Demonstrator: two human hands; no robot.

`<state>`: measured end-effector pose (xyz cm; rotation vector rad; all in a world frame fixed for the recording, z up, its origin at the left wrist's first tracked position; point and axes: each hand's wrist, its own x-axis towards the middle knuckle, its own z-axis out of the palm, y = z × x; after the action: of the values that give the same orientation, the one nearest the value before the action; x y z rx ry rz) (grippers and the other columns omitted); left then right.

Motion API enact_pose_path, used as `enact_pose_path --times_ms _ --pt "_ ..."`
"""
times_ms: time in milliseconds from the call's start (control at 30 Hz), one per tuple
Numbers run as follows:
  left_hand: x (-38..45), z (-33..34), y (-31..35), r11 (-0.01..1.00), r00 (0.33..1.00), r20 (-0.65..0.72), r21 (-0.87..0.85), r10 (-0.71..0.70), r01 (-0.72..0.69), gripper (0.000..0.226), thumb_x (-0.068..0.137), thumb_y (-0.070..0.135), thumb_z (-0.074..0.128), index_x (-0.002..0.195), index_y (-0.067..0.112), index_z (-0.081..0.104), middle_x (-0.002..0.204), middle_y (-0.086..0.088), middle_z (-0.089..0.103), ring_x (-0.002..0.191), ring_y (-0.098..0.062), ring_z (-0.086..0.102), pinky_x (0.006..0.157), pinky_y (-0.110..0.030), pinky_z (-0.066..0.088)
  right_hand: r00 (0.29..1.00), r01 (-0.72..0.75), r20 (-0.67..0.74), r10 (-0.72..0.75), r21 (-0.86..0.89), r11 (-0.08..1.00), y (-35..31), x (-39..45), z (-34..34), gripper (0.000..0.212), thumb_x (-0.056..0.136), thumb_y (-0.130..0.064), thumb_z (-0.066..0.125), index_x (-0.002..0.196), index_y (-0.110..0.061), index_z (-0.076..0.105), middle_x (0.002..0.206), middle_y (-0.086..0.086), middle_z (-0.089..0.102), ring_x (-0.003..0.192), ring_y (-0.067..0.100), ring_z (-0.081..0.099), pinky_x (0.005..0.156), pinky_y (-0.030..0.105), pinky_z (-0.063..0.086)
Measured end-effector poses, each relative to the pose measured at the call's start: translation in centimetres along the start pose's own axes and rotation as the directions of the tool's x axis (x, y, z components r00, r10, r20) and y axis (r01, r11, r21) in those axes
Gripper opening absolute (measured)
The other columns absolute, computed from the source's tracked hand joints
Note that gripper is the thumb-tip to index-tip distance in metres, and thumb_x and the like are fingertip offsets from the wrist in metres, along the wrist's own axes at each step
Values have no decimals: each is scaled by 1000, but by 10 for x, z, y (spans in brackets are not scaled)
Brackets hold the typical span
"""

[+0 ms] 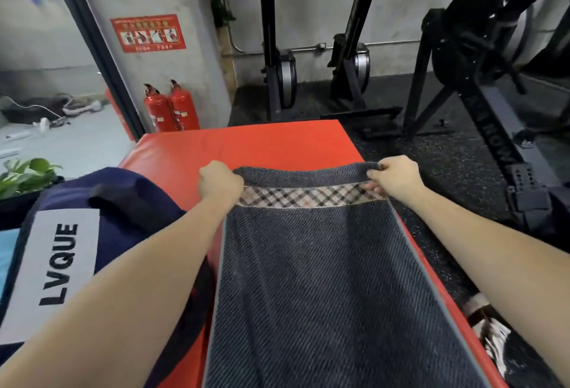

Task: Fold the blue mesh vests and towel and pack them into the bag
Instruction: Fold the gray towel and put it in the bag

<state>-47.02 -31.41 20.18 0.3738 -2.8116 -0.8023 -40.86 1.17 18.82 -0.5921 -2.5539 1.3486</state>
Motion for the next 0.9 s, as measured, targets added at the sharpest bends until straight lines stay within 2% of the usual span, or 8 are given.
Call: enact_pose_path --times_ms 33,100,167,233,400,533,733,900 --pt "12 4 3 1000 1000 -19 8 22 -22 19 88 15 62 75 2 60 90 -19 68 89 -39 66 67 -33 44 1000 19 -17 -20 -29 999 -5 11 5 14 92 -6 62 89 5 68 75 14 74 56 14 68 53 27 59" --pt "31 9 9 998 997 -32 3 66 -66 25 91 21 62 99 -2 66 105 -22 69 101 -41 64 76 -36 49 995 88 -27 -91 -115 989 -15 29 11 24 91 -15 64 111 -4 69 103 14 74 91 18 73 86 34 57" --pt "37 16 11 998 997 41 -17 68 -68 42 90 26 66 123 2 56 116 -20 64 108 -40 61 86 -38 50 994 107 54 -99 -171 979 -20 32 17 63 90 -25 70 146 -15 44 139 12 57 126 28 56 104 34 43" --pt "28 27 8 998 986 159 18 51 -54 54 87 32 69 129 6 46 123 -20 58 111 -39 59 90 -39 49 984 125 153 -95 -198 972 -19 18 25 80 90 -30 72 155 -18 27 149 11 46 133 30 49 106 34 38" --pt "-68 46 -16 950 888 387 84 247 -301 51 96 34 56 138 7 47 138 -20 51 129 -37 49 104 -40 42 924 320 334 -184 -417 851 9 -71 38 60 97 -41 59 148 -13 42 150 6 47 136 24 45 111 34 35" --pt "-184 26 -53 859 811 467 183 353 -479 62 102 52 35 154 19 28 162 -15 21 150 -31 15 122 -47 14 892 415 390 -226 -512 752 42 -172 34 66 98 -57 45 151 -17 39 159 4 32 148 19 27 121 34 22" --pt "-292 -15 -120 789 779 466 238 420 -567 88 84 76 -2 158 30 8 166 -11 -2 153 -24 -5 124 -40 -3 921 368 345 -183 -612 700 91 -282 11 116 68 -87 -19 156 -25 26 165 0 17 153 19 10 124 38 7" --pt "-347 -48 -173 748 749 422 212 510 -629 114 67 83 -29 158 29 15 166 -10 8 154 -22 1 124 -37 -3 938 345 257 -233 -611 712 120 -359 -15 104 77 -83 -5 153 -23 35 162 0 26 151 18 17 123 36 8"
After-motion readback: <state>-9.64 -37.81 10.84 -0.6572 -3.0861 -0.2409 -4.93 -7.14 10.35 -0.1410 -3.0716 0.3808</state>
